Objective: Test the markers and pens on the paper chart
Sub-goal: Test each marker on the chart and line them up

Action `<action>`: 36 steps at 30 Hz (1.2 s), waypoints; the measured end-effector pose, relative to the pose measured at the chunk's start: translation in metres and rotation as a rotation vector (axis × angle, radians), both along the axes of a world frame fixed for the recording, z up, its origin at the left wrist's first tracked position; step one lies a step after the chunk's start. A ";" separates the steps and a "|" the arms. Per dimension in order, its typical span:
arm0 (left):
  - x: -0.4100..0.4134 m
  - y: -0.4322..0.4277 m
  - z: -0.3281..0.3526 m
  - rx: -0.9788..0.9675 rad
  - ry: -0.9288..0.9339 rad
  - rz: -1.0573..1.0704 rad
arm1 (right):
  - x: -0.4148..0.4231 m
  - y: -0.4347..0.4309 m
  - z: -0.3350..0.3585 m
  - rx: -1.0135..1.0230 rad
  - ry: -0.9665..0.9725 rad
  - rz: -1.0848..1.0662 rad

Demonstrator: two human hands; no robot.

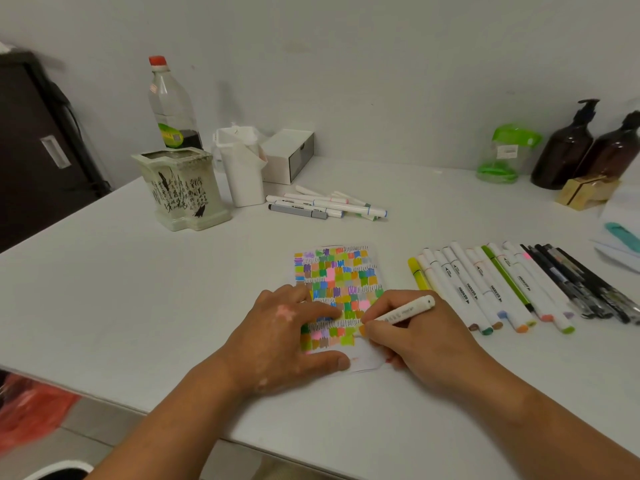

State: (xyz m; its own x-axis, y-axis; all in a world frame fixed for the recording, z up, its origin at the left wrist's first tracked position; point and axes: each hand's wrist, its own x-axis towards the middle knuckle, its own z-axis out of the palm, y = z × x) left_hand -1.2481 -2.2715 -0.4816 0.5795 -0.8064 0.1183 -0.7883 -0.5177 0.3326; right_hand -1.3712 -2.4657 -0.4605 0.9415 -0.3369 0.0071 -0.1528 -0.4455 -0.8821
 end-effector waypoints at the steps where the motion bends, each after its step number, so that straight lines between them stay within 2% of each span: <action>1: 0.000 0.000 0.000 0.001 0.000 0.000 | 0.000 0.000 0.000 -0.009 0.006 0.006; 23: -0.004 -0.001 0.006 0.015 -0.002 -0.015 | 0.000 0.002 0.001 -0.028 0.004 -0.034; 26: -0.004 0.003 0.009 -0.163 0.123 -0.003 | 0.001 -0.003 0.002 0.183 -0.097 -0.106; 28: -0.003 0.006 0.011 -0.380 0.326 0.029 | 0.001 -0.008 0.005 0.363 -0.163 -0.134; 30: -0.001 0.010 0.012 -0.530 0.486 0.043 | 0.001 -0.012 0.007 0.428 -0.202 -0.128; 33: -0.001 0.012 0.011 -0.593 0.498 0.061 | 0.001 -0.015 0.007 0.424 -0.241 -0.091; 36: 0.001 0.012 0.010 -0.633 0.472 0.036 | 0.001 -0.017 0.006 0.535 -0.272 -0.036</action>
State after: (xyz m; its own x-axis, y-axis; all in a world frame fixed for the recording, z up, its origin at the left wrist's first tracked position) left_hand -1.2466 -2.2598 -0.4712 0.7074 -0.6476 0.2834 -0.4764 -0.1407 0.8679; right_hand -1.3698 -2.4827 -0.4543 0.9175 -0.3921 0.0671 0.1034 0.0722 -0.9920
